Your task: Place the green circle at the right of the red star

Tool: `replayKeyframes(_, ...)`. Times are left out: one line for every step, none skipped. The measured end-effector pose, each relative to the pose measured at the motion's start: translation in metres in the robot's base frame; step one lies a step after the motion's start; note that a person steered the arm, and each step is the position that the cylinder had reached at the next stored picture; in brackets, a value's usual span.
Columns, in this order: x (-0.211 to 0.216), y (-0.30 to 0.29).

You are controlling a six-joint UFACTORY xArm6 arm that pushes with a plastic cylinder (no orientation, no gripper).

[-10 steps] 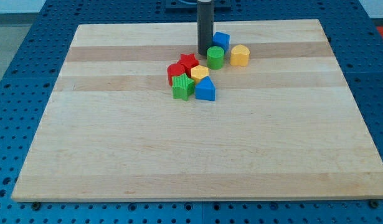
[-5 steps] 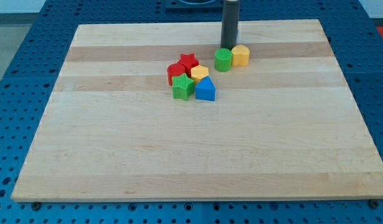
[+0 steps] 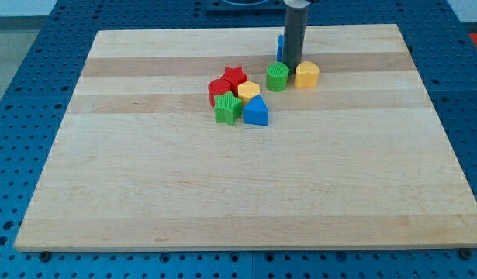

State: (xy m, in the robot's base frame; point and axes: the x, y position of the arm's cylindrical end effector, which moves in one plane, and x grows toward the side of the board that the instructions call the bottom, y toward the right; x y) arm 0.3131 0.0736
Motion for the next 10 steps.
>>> replayKeyframes(0.003, -0.003)
replayKeyframes(0.007, -0.005)
replayKeyframes(0.007, -0.006)
replayKeyframes(0.007, -0.009)
replayKeyframes(0.007, -0.013)
replayKeyframes(0.007, -0.019)
replayKeyframes(0.007, -0.023)
replayKeyframes(0.007, -0.026)
replayKeyframes(0.007, -0.027)
replayKeyframes(0.007, -0.022)
